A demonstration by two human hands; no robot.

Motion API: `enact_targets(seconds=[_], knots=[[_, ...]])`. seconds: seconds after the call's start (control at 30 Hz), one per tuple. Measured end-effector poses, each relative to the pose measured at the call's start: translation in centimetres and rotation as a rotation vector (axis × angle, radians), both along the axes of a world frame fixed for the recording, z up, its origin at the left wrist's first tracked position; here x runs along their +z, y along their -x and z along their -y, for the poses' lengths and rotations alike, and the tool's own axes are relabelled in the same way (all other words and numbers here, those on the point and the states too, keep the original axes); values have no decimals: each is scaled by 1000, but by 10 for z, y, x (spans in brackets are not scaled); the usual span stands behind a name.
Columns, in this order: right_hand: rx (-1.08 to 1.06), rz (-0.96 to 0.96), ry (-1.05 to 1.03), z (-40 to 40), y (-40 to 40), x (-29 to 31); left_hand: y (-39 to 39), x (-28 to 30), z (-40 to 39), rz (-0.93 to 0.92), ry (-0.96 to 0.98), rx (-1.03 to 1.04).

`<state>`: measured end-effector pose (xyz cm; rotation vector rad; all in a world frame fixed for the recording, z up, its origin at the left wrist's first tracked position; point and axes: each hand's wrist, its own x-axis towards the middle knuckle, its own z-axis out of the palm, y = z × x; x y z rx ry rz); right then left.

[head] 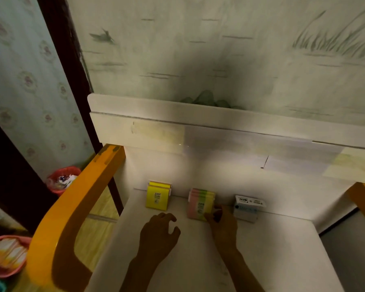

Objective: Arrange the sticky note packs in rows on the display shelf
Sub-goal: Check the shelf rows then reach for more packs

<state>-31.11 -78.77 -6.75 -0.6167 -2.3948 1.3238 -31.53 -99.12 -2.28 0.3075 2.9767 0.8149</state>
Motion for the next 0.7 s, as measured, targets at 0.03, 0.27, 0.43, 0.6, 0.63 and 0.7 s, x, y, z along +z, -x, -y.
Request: enact_targets(seconds=[0.03,0.27,0.43,0.6,0.63,0.7], knots=[[-7,7,-14,0,-4,2,-1,1,-1,1,1,-8],[16,229,-390,-2,-50,20,-8,0,-18,-42,34,-196],[-10,203,-479,-14,-101,44,-22,10,-52,-103,9,-381],[-135,209,-464,-28,-160,60,-56,20,-88,-118,-53,-532],[-149,220,-456,-32,-172,62,-64,22,-94,-119,-59,-547],[-175,239,-438,-39,-195,66,-81,22,-106,-144,-60,-587]])
